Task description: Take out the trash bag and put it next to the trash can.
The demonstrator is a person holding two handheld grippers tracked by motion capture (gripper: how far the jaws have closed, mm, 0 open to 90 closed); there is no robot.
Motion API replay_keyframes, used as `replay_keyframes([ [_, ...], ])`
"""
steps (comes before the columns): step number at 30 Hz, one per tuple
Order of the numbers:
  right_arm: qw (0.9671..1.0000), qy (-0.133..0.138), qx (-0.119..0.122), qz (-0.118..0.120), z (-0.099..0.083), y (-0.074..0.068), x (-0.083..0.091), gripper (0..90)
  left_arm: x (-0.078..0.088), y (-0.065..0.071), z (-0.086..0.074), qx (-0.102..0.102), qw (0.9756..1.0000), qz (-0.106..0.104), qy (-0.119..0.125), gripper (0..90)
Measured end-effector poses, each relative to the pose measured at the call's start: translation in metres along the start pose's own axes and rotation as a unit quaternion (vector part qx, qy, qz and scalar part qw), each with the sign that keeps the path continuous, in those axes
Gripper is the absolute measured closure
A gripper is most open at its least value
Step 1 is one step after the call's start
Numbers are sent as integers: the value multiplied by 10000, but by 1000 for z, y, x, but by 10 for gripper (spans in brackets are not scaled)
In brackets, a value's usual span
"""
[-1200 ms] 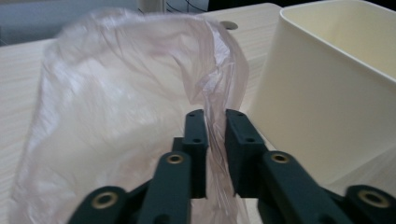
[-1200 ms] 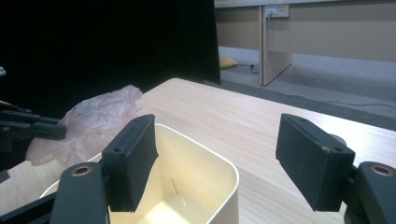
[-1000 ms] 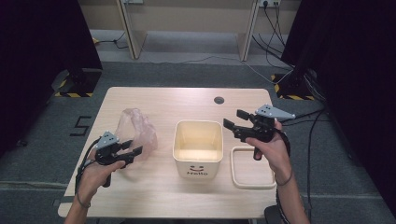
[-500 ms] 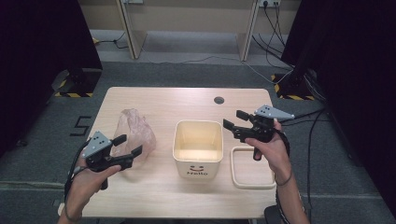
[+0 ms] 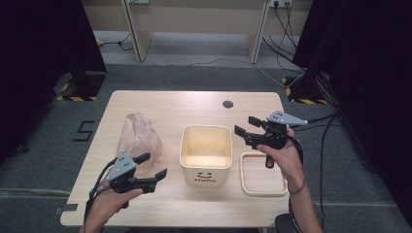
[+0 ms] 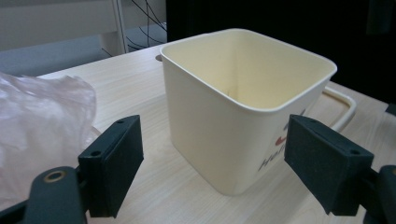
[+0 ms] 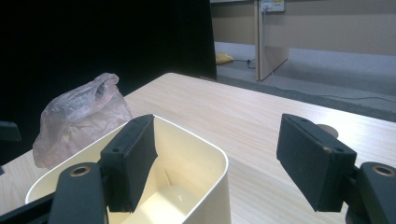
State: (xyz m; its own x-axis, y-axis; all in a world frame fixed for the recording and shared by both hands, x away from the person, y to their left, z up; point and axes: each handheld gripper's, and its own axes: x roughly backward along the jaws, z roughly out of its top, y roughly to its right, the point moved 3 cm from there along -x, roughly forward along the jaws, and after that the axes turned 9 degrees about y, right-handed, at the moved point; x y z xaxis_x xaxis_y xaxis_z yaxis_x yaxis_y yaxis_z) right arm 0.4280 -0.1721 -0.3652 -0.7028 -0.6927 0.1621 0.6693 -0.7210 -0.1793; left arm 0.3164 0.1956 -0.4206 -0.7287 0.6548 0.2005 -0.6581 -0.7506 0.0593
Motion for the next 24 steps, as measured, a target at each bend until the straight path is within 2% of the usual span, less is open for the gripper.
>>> replay_keyframes([
  [1,10000,3,10,-15,0,0,1,285,-4,3,-8,21,10000,-63,-59,191],
  [3,10000,10,7,-42,-1,1,3,286,-8,6,-17,9,9999,-60,-110,191],
  [4,10000,10,7,-42,-1,1,3,286,-8,6,-17,9,9999,-60,-110,188],
  [6,10000,5,2,-92,-2,3,4,285,-12,10,-28,-90,9998,-80,-186,187],
  [7,9999,-5,10,-137,-5,5,6,285,-15,14,-38,-119,9995,-137,-269,187],
  [8,9999,-5,10,-137,-5,5,6,285,-15,14,-38,-119,9995,-137,-269,186],
  [9,9998,-43,7,-181,-11,8,9,286,-18,17,-48,-68,9992,-239,-305,184],
  [10,9998,-43,7,-181,-11,8,9,286,-18,17,-48,-68,9992,-239,-305,180],
  [12,9996,-103,-36,-261,-17,12,12,286,-20,17,-58,-135,9991,-231,-343,177],
  [13,9992,-137,-80,-362,-22,17,15,285,-23,14,-68,-309,9985,-155,-421,175],
  [15,9989,-134,-115,-428,-24,20,16,285,-25,11,-75,-324,9982,-125,-483,174],
  [16,9987,-122,-145,-483,-26,23,19,285,-25,9,-78,-267,9982,-104,-519,174],
  [17,9983,-119,-172,-544,-28,25,22,285,-26,5,-83,-86,9983,-83,-563,173],
  [20,9980,-133,-152,-601,-30,28,24,285,-26,2,-87,-97,9980,-11,-632,173],
  [24,9971,-178,-191,-717,-35,33,26,285,-27,0,-97,-67,9958,38,-910,173],
])
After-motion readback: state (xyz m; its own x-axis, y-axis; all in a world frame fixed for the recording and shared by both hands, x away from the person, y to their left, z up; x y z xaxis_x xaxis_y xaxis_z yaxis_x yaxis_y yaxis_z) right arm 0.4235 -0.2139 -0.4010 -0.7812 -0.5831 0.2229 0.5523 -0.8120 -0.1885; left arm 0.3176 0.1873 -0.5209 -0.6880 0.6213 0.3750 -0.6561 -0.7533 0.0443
